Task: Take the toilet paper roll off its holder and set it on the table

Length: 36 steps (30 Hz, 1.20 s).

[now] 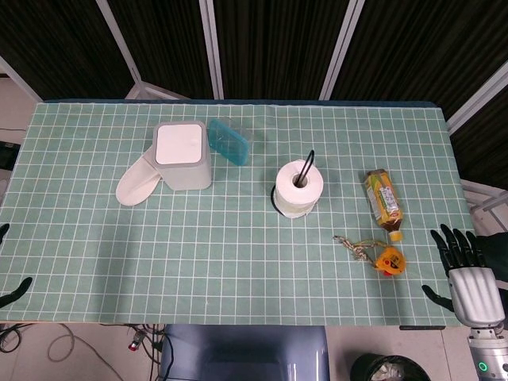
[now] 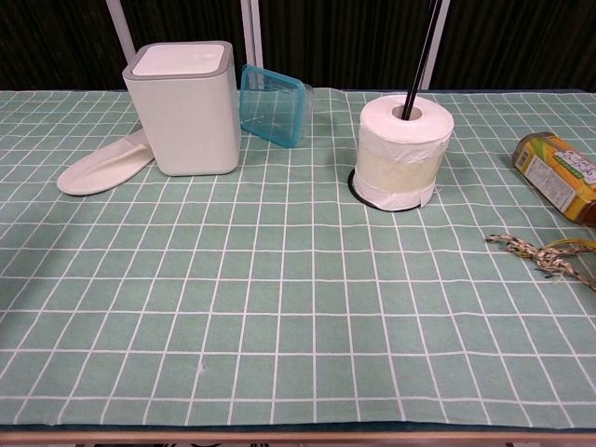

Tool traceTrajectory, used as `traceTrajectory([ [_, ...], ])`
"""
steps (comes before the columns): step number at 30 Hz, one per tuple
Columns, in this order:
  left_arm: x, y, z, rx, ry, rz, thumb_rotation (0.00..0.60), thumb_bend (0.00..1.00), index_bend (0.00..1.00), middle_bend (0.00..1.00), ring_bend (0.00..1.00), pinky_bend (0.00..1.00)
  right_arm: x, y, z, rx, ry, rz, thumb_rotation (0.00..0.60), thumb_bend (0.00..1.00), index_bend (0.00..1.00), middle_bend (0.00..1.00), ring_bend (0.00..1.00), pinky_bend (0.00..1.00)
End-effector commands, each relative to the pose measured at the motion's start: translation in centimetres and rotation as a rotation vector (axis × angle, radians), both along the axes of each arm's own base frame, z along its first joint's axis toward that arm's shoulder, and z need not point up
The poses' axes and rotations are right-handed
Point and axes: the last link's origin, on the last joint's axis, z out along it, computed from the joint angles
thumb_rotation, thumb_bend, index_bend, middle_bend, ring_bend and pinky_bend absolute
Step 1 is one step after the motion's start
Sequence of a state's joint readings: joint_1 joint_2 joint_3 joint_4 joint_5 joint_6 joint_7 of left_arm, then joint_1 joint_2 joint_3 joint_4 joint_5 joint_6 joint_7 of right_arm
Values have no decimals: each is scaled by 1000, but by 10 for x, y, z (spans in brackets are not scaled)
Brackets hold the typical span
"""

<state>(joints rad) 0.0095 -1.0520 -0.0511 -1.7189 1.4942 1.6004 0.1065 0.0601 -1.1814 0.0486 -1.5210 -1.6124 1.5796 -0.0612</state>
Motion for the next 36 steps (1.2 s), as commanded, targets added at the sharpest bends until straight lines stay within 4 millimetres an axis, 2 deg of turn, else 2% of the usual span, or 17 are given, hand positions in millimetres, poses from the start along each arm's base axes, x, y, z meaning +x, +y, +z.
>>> traceTrajectory([
  [1,0,0,0,1,-6,3,600,176,35,0,0,20,1,-2,-4,12,-45,-16,600,0,0,0,0,0],
  [5,1,1,-1,-9,-5,-2,600,176,35,0,0,20,10,-14,-14,74,-223,-50,600,0,0,0,0,0],
  [10,2,2,-7,-29,7,-10,600,176,35,0,0,20,27,-47,-28,162,-488,-95,600,0,0,0,0,0],
  [14,2,1,-8,-29,11,-5,600,176,35,0,0,20,49,-71,-44,252,-753,-144,600,0,0,0,0,0],
  [18,2,1,-7,-24,10,-3,600,175,36,0,0,20,67,-92,-60,294,-918,-183,600,0,0,0,0,0],
  [27,1,2,-6,-24,9,-1,600,176,36,0,0,20,89,-125,-104,336,-1019,-249,600,0,0,0,0,0],
  [36,0,2,-6,-22,14,6,600,176,35,0,0,20,109,-159,-153,310,-997,-257,600,0,0,0,0,0],
])
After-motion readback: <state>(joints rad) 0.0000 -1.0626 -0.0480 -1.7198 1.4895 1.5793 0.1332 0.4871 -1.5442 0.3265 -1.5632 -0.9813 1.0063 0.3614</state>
